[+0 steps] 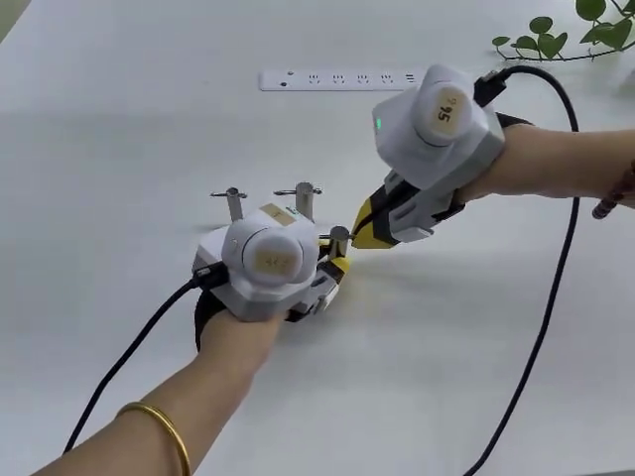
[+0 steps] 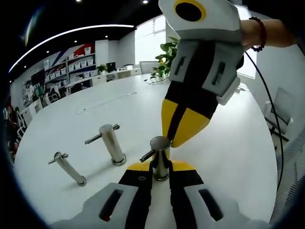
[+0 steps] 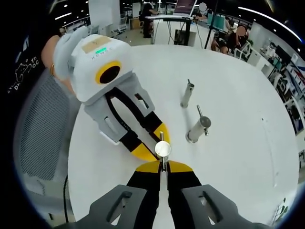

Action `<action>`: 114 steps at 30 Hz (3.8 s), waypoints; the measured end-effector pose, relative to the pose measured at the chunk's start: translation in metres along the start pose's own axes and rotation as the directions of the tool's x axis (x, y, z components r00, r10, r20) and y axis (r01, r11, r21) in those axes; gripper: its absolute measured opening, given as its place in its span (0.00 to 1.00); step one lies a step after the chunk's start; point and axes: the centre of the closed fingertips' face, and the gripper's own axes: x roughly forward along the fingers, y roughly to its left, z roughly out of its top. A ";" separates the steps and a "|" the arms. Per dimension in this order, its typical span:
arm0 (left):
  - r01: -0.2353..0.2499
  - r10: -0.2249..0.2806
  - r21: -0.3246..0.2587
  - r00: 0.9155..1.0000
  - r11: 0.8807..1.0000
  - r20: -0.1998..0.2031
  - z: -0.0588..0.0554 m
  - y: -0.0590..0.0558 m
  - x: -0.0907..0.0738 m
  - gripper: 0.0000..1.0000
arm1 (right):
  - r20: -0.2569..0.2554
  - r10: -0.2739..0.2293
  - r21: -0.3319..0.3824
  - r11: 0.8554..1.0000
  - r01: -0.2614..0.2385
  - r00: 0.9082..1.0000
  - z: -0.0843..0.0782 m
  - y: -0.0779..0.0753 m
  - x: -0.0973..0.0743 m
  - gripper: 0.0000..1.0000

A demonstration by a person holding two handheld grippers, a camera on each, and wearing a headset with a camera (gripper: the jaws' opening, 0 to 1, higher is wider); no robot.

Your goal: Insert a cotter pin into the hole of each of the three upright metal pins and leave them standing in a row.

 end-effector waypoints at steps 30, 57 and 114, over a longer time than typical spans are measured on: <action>-0.005 0.006 -0.050 1.000 0.999 0.010 -0.001 0.000 0.000 0.10 | 0.017 -0.002 0.015 1.000 0.002 1.000 0.003 0.003 -0.010 0.00; -0.010 0.011 -0.084 1.000 0.996 0.011 -0.001 0.001 0.001 0.11 | 0.026 -0.008 0.031 0.999 0.007 1.000 0.004 0.001 -0.008 0.00; 0.030 -0.025 -0.103 0.999 0.994 0.047 0.000 0.015 -0.066 0.62 | 0.094 -0.033 0.128 0.992 0.021 0.995 0.021 0.008 0.009 0.09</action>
